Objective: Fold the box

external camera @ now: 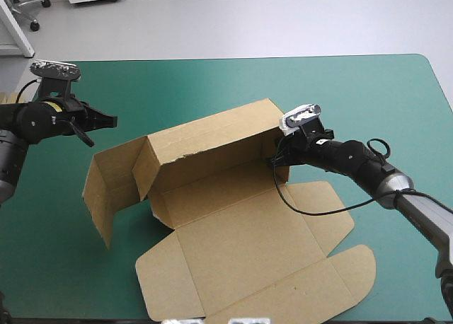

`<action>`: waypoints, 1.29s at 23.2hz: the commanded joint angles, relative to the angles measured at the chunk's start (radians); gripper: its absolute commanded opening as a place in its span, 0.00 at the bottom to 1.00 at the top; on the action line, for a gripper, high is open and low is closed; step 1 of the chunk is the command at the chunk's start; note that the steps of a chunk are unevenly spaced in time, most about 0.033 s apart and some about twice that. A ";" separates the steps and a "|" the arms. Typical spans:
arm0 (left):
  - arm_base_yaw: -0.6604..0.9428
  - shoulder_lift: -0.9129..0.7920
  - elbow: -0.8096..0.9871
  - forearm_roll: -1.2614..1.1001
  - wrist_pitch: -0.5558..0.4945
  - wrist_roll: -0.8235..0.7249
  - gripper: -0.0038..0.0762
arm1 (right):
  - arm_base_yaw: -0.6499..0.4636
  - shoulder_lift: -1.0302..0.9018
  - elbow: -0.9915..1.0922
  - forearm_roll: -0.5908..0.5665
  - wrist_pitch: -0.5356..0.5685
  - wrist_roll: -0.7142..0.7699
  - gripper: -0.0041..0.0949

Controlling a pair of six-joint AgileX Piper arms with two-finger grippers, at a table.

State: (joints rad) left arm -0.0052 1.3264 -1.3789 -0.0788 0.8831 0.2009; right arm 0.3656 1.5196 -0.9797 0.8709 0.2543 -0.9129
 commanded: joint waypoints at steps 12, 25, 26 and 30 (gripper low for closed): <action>0.098 0.063 -0.058 -0.156 -0.006 0.105 0.05 | -0.067 -0.052 -0.061 -0.288 0.113 0.331 0.03; 0.098 0.075 -0.058 -0.080 -0.042 0.084 0.05 | -0.129 -0.110 -0.525 -0.578 0.738 0.737 0.03; 0.098 0.075 -0.058 -0.080 -0.042 0.084 0.05 | -0.129 -0.082 -0.575 -0.591 0.791 0.747 0.03; 0.098 0.075 -0.058 -0.080 -0.034 0.084 0.05 | -0.129 0.080 -0.685 -0.571 0.914 0.746 0.03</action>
State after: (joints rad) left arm 0.0919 1.4287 -1.4013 -0.1512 0.8923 0.2941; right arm 0.2446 1.5722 -1.6156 0.2638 1.1540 -0.1767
